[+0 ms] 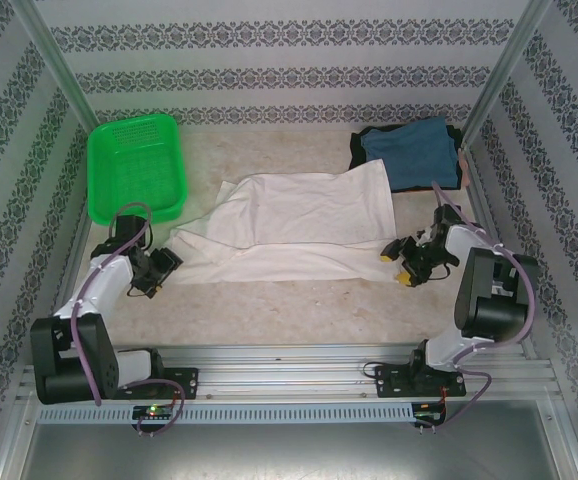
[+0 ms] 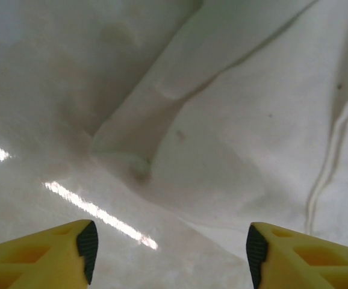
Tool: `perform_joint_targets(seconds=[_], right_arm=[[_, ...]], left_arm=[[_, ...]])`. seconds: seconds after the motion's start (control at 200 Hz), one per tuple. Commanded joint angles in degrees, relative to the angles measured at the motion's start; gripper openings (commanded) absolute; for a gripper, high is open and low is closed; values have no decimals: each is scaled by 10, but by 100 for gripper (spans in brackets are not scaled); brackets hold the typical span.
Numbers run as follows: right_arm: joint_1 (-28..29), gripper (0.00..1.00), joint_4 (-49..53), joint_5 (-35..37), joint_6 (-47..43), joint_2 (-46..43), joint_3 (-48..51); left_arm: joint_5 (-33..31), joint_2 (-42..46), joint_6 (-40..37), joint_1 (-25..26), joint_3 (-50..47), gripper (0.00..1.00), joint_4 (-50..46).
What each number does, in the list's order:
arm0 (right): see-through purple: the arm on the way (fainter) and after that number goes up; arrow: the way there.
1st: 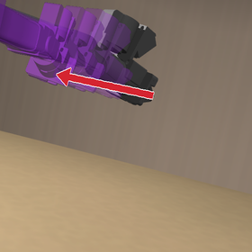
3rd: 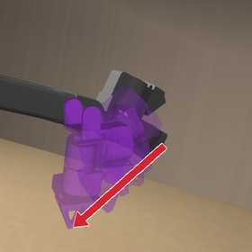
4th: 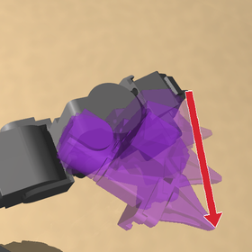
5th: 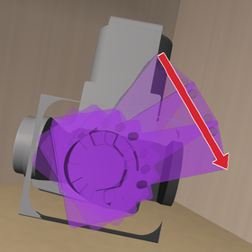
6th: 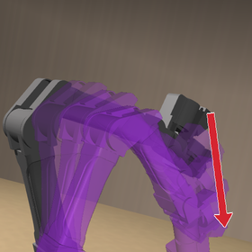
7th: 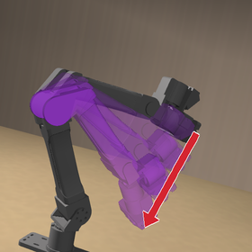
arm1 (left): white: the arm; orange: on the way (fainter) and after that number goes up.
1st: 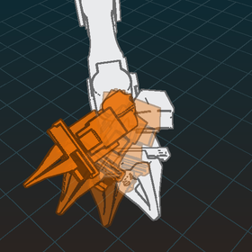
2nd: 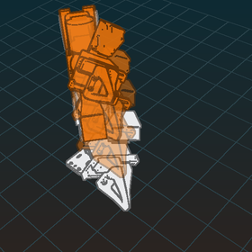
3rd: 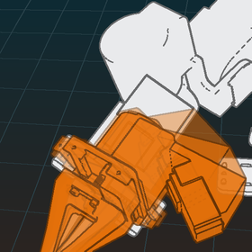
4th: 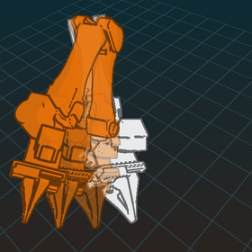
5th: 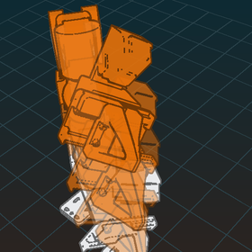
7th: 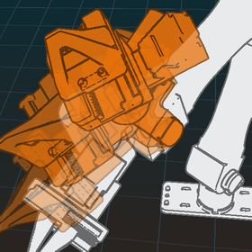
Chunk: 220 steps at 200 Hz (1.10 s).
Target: Fold and stack the t-shirts
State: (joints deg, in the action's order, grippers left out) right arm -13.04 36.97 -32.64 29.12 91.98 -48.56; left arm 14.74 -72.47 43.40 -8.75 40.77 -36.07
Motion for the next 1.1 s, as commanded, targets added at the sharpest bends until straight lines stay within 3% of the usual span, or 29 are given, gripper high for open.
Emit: perform_joint_targets(seconds=[0.0,0.045,0.12,0.22,0.33,0.56,0.764,0.874,1.014,1.094], right_arm=[[-5,60,-19,-12,13,11,6],[-5,57,-14,-9,11,14,6],[-5,48,-6,5,5,14,10],[-7,23,2,23,0,21,7],[-9,0,13,58,-1,18,-5],[-14,0,52,117,-20,-6,-29],[-15,0,49,125,-14,-5,-10],[-15,28,50,127,-11,-10,-6],[-15,45,67,132,-12,-38,-19],[-15,54,91,142,-18,-62,-36]], left_arm=[[-16,-15,11,-7,-15,62,54],[-17,-22,11,-7,-20,59,60],[-22,-32,8,-7,-27,45,65],[-34,-28,1,-8,-34,21,60],[-51,-14,-12,-16,-36,9,36],[-67,22,-26,-35,-44,3,5],[-56,51,-13,-36,-69,7,-11],[-56,82,3,-36,-83,31,-30],[-69,130,5,-35,-56,43,-77],[-69,139,1,-30,-19,44,-105]])
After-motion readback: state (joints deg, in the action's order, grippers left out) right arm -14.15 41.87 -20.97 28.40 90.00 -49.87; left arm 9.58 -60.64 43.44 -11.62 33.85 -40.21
